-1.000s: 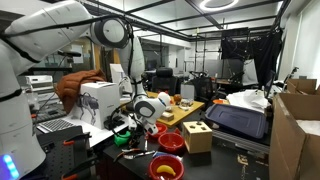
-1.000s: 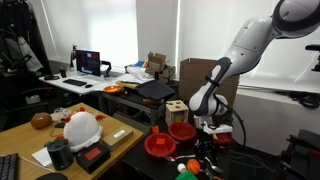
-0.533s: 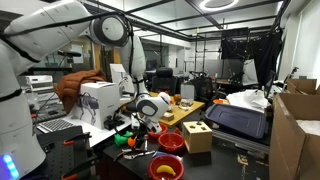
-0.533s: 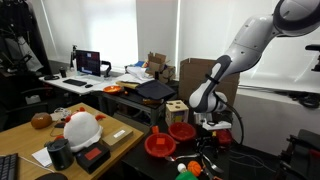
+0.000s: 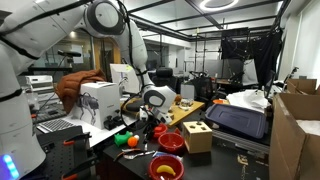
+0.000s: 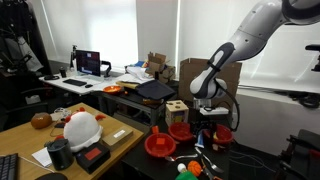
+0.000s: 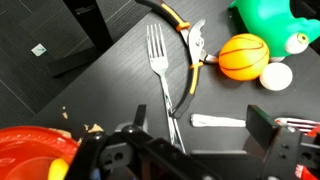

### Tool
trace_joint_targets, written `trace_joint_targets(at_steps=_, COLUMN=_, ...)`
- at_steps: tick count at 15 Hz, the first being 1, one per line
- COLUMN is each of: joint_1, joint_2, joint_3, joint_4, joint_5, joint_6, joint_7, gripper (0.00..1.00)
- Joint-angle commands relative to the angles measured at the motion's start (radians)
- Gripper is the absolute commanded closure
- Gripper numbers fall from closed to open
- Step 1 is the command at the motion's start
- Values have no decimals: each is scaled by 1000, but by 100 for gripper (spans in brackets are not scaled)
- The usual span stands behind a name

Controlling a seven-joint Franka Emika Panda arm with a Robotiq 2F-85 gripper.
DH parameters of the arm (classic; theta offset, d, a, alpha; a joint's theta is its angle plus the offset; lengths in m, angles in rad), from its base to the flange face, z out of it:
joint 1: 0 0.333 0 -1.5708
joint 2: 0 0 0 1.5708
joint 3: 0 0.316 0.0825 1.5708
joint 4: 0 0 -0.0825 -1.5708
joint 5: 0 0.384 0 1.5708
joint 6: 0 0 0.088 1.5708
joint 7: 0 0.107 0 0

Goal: Pick up the scissors from the bowl and put it on the table

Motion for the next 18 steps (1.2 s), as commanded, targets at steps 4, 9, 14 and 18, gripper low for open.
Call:
trace_joint_targets(at_steps=4, joint_1=20, joint_2=-91, joint_3=-63, joint_4=-33, joint_5=-3, joint_6=43, joint_7=139, gripper=0)
trace_joint_targets(at_steps=9, joint_1=14, joint_2=-105, joint_3=-91, joint_4=-52, joint_5=14, joint_6=86, joint_7=223, gripper=0)
trace_joint_targets(at_steps=14, joint_1=31, joint_2=-169, joint_3=-115, joint_4=-86, joint_5=-19, joint_6=143, joint_7=244, gripper=0)
trace_joint_targets(at_steps=18, joint_1=65, joint_2=-287, joint_3=-139, joint_4=-148, joint_5=-118, joint_6=135, joint_7=212, gripper=0)
